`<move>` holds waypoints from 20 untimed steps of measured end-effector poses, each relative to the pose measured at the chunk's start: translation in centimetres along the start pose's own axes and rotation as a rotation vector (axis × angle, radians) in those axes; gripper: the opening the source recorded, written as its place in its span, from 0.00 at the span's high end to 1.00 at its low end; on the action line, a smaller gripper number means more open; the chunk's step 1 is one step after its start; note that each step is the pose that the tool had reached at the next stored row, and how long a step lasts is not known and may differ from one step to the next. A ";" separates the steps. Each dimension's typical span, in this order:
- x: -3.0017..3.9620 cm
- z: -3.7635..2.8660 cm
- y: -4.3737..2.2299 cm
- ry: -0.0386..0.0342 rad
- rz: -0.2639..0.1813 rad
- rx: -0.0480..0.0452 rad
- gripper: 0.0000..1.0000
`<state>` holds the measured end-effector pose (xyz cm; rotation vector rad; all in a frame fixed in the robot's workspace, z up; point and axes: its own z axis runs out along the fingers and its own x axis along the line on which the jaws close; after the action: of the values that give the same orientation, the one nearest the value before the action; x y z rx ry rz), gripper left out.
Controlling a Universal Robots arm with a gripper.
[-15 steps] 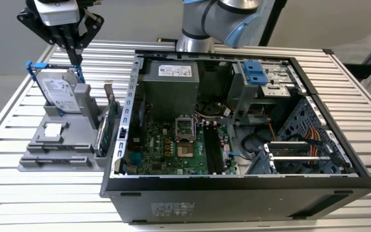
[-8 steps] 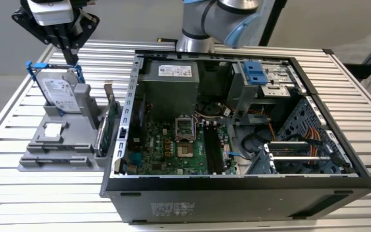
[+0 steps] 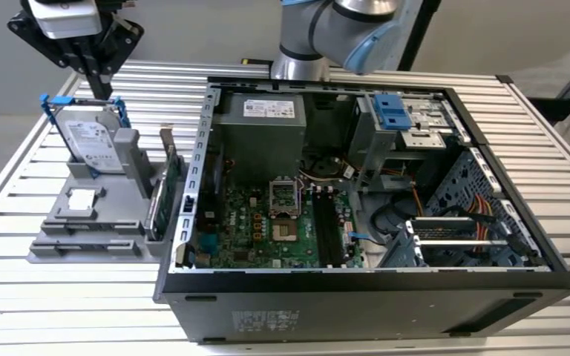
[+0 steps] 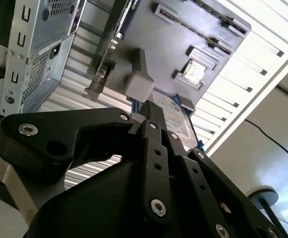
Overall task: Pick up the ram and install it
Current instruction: 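Reach for the ram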
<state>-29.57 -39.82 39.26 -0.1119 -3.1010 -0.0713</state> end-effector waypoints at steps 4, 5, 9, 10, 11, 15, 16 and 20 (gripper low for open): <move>0.28 0.01 -0.02 0.0002 0.000 0.0000 1.00; 0.31 0.01 -0.02 0.0002 0.000 0.0000 1.00; 0.36 0.01 -0.03 0.0003 0.000 0.0000 1.00; 0.38 0.01 -0.03 0.0003 0.000 0.0000 1.00; 0.40 0.01 -0.03 0.0003 0.000 0.0000 1.00; 0.98 0.04 -0.07 0.0003 0.000 0.0000 1.00; 1.24 0.05 -0.09 0.0002 0.000 -0.0001 1.00; 2.22 0.08 -0.16 0.0005 -0.003 0.0002 1.00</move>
<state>-31.80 -39.82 39.26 -0.1074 -3.1008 -0.0711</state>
